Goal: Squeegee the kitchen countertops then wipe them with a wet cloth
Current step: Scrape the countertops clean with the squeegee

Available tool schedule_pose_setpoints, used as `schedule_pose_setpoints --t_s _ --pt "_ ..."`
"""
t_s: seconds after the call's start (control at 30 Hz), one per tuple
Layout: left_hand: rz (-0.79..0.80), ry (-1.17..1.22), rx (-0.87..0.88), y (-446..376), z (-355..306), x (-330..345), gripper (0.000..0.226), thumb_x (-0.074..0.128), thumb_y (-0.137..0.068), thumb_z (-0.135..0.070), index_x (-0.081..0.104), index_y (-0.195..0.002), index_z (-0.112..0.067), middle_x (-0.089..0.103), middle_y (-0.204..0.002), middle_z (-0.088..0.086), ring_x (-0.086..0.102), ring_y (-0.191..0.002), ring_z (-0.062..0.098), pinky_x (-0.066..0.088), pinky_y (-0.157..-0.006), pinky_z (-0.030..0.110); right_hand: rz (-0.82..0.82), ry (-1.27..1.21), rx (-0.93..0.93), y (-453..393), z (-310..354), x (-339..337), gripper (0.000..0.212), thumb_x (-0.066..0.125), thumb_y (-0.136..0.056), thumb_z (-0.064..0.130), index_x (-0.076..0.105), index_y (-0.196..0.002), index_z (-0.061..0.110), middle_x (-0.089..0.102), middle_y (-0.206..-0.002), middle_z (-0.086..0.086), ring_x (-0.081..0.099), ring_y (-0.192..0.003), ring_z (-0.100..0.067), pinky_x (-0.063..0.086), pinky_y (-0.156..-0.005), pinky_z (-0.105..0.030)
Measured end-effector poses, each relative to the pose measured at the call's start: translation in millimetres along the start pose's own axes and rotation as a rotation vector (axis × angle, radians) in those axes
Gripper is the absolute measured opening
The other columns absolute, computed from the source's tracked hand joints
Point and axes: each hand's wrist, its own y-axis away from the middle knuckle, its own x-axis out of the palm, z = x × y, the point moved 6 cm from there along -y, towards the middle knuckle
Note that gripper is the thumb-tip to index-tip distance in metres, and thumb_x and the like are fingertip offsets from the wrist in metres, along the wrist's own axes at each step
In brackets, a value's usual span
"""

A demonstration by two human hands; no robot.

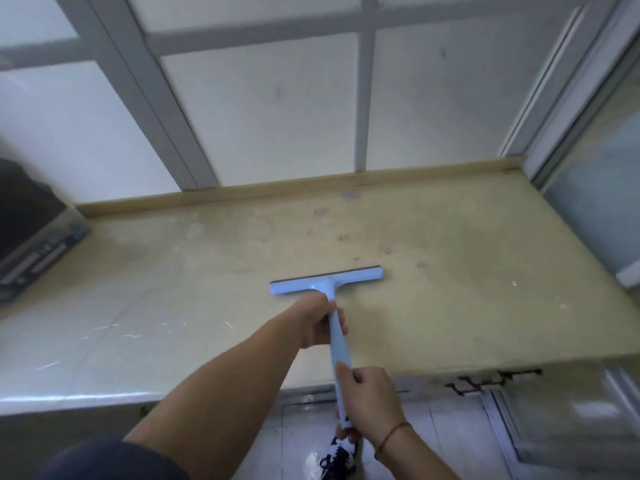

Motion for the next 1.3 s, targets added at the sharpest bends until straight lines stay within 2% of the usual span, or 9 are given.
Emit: schedule_pose_setpoints --t_s 0.1,0.3,0.4,0.5,0.67,0.73,0.87,1.07,1.3 --pt "-0.008 0.008 0.008 12.9 18.5 2.0 0.029 0.037 -0.103 -0.015 0.052 -0.08 -0.003 0.051 -0.068 0.008 0.052 -0.059 0.022 0.051 -0.05 0.03 -0.038 0.054 -0.028 17.1 -13.5 -0.2 0.049 0.049 -0.099 0.029 0.052 -0.056 0.006 0.051 -0.034 0.002 0.051 -0.029 -0.009 0.032 -0.031 -0.015" --pt "-0.046 0.004 0.026 27.1 38.4 4.7 0.025 0.039 -0.102 -0.017 0.053 -0.09 0.0 0.054 -0.07 0.008 0.054 -0.059 0.024 0.05 -0.05 0.03 0.002 -0.057 0.013 39.2 -29.3 0.4 0.047 0.048 -0.099 0.031 0.058 -0.068 -0.003 0.06 -0.056 -0.016 0.057 -0.035 -0.025 0.042 -0.035 -0.024" --pt "-0.048 0.002 0.022 33.2 47.7 7.3 0.024 0.04 -0.102 -0.017 0.053 -0.092 0.0 0.054 -0.07 0.008 0.055 -0.06 0.024 0.05 -0.047 0.028 0.007 -0.054 0.018 45.9 -38.6 0.7 0.046 0.047 -0.098 0.032 0.061 -0.076 -0.006 0.06 -0.055 -0.015 0.055 -0.035 -0.026 0.043 -0.035 -0.026" --pt "-0.045 -0.006 -0.002 35.8 61.5 6.5 0.024 0.041 -0.101 -0.019 0.054 -0.09 -0.001 0.056 -0.069 0.008 0.056 -0.061 0.024 0.05 -0.047 0.027 0.02 -0.023 -0.005 52.6 -48.9 3.5 0.045 0.046 -0.099 0.033 0.059 -0.068 0.003 0.06 -0.049 -0.008 0.056 -0.037 -0.022 0.045 -0.037 -0.026" --pt "-0.055 -0.005 -0.015 44.3 74.7 6.9 0.027 0.041 -0.102 -0.021 0.055 -0.087 -0.003 0.055 -0.066 0.008 0.055 -0.06 0.024 0.05 -0.052 0.029 0.038 0.103 -0.021 57.3 -60.4 7.1 0.049 0.044 -0.095 0.05 0.062 -0.066 0.015 0.069 -0.059 -0.005 0.07 -0.058 -0.019 0.059 -0.063 -0.036" --pt "-0.052 -0.008 -0.01 46.1 70.3 7.5 0.027 0.041 -0.102 -0.021 0.054 -0.086 -0.003 0.055 -0.067 0.008 0.055 -0.06 0.023 0.05 -0.051 0.028 0.08 0.063 -0.046 57.5 -57.1 5.8 0.046 0.045 -0.097 0.048 0.06 -0.069 0.015 0.067 -0.058 -0.004 0.07 -0.058 -0.019 0.059 -0.06 -0.036" --pt "-0.009 0.042 0.045 48.2 49.2 21.0 0.029 0.04 -0.103 -0.019 0.055 -0.082 -0.004 0.056 -0.069 0.007 0.056 -0.059 0.021 0.051 -0.053 0.028 0.116 -0.143 -0.057 56.8 -43.8 -10.6 0.041 0.047 -0.099 0.038 0.061 -0.085 0.002 0.065 -0.06 -0.013 0.062 -0.046 -0.029 0.045 -0.039 -0.029" --pt "0.082 0.058 0.155 20.6 -31.2 78.2 0.03 0.041 -0.102 -0.02 0.055 -0.081 -0.005 0.055 -0.068 0.006 0.056 -0.059 0.02 0.051 -0.059 0.032 -0.016 -0.157 -0.146 6.0 -1.3 -75.9 0.048 0.051 -0.098 0.039 0.056 -0.068 0.001 0.063 -0.059 -0.016 0.06 -0.041 -0.027 0.048 -0.043 -0.032" --pt "0.139 0.066 0.173 -42.9 -141.8 136.6 0.032 0.038 -0.104 -0.021 0.051 -0.08 -0.005 0.052 -0.073 0.007 0.053 -0.063 0.02 0.05 -0.061 0.031 -0.067 -0.274 -0.141 -87.4 56.7 -155.9 0.042 0.051 -0.099 0.027 0.061 -0.083 -0.01 0.061 -0.063 -0.016 0.06 -0.043 -0.028 0.046 -0.04 -0.026"
